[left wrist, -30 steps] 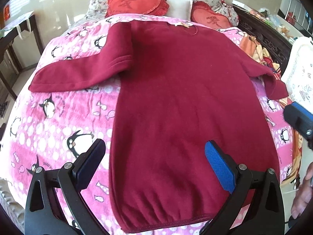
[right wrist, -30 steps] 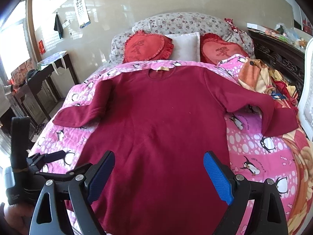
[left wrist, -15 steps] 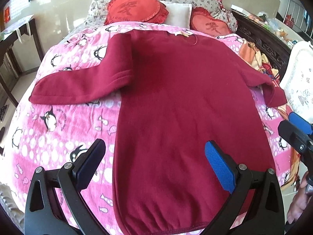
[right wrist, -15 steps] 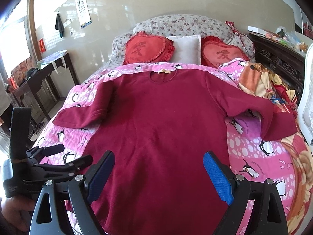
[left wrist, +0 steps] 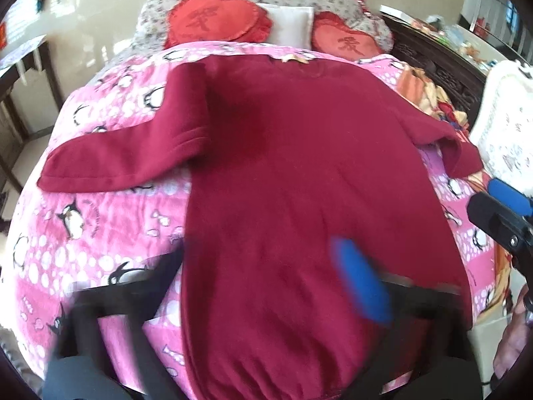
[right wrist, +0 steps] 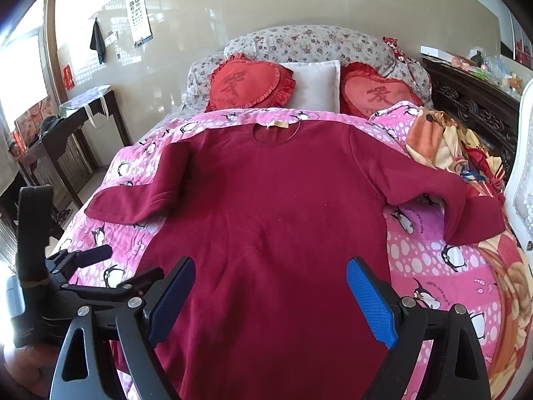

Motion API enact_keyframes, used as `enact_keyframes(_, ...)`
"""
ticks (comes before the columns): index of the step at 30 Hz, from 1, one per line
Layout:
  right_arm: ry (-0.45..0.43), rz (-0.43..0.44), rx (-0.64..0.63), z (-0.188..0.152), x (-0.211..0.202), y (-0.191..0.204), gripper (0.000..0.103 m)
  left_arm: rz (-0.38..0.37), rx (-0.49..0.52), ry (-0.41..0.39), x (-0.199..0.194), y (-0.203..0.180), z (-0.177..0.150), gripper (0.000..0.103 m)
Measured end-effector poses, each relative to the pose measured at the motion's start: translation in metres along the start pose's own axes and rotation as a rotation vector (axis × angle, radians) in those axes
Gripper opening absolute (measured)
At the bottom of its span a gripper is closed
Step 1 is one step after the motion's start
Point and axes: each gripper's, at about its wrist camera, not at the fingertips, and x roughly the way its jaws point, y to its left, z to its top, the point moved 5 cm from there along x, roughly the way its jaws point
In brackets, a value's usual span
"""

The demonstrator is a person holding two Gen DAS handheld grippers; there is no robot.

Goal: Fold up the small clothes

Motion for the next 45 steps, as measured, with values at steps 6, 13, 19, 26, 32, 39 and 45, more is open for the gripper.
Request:
enact_keyframes(6, 0.003, -0.012, 0.011, -0.001, 0.001, -0.005, 0.091, -0.015, 0.007, 0.084, 0.019, -0.004, -0.011, 0.005)
enact_keyframes(13, 0.024, -0.012, 0.008, -0.005, 0.008, -0.006, 0.091, 0.030, -0.043, 0.102, 0.024, 0.005, -0.012, 0.047)
enact_keyframes(19, -0.004, -0.013, 0.007, -0.002, -0.002, -0.006, 0.091, 0.059, -0.061, 0.077, 0.021, 0.009, -0.001, 0.049)
enact_keyframes(26, 0.018, -0.022, 0.014, -0.010, 0.004, -0.011, 0.091, 0.105, -0.059, 0.091, 0.025, 0.013, -0.002, 0.082)
enact_keyframes(32, 0.028, -0.012, -0.001, -0.012, 0.009, -0.008, 0.091, 0.165, -0.057, 0.109, 0.031, 0.022, -0.003, 0.103)
enact_keyframes(39, 0.032, -0.005, -0.005, -0.011, 0.014, -0.003, 0.091, 0.194, -0.021, 0.088, 0.030, 0.024, 0.000, 0.103)
enact_keyframes(45, 0.035, -0.007, -0.010, -0.011, 0.015, -0.001, 0.091, 0.219, -0.015, 0.069, 0.025, 0.027, 0.001, 0.103)
